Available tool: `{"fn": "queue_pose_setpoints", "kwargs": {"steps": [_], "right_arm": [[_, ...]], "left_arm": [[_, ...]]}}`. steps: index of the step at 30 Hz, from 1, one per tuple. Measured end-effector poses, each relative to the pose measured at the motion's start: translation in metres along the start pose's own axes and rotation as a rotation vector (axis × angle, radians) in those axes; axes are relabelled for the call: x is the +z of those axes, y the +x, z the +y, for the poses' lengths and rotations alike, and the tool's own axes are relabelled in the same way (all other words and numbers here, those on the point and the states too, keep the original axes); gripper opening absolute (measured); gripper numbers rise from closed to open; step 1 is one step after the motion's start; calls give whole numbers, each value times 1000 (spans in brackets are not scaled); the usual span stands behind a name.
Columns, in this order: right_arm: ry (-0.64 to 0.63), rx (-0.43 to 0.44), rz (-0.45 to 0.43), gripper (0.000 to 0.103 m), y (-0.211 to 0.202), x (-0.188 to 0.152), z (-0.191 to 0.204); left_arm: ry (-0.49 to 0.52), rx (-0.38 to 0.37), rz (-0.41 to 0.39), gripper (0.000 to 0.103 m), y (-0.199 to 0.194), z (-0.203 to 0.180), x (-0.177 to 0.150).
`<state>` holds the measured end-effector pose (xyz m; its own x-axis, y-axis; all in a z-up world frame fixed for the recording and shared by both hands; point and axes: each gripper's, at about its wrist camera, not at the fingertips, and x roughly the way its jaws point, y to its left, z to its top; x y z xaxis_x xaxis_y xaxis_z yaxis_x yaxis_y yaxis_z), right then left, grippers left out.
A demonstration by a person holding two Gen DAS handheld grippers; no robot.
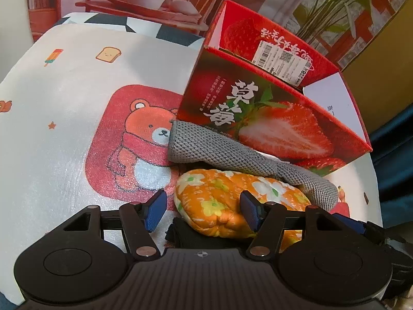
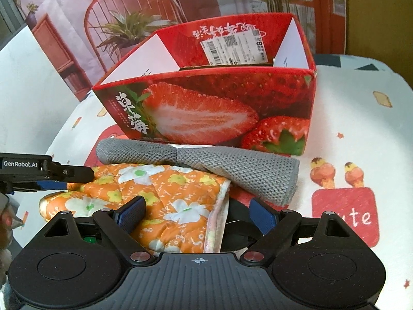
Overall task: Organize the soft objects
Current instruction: 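Close the left gripper on the orange floral mitt while the right gripper also closes on it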
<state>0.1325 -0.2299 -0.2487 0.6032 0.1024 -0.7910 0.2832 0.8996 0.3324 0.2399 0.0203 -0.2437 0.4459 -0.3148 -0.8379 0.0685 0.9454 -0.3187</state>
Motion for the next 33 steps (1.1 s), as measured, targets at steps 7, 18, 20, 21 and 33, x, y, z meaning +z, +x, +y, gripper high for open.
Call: {"fn": "queue_pose_setpoints", "kwargs": {"steps": [7, 18, 20, 21, 33], "right_arm": [[13, 48, 24, 82, 9, 4, 0], [92, 125, 80, 70, 27, 8, -7], [64, 132, 68, 53, 22, 10, -2], [54, 137, 64, 48, 19, 11, -1], [-122, 185, -69, 28, -27, 33, 26]], "left_arm": [[33, -12, 4, 54, 5, -4, -1], [81, 4, 9, 41, 8, -10, 0], [100, 10, -19, 32, 1, -12, 0], [106, 11, -28, 30, -2, -13, 0], [173, -2, -213, 22, -59, -25, 9]]}}
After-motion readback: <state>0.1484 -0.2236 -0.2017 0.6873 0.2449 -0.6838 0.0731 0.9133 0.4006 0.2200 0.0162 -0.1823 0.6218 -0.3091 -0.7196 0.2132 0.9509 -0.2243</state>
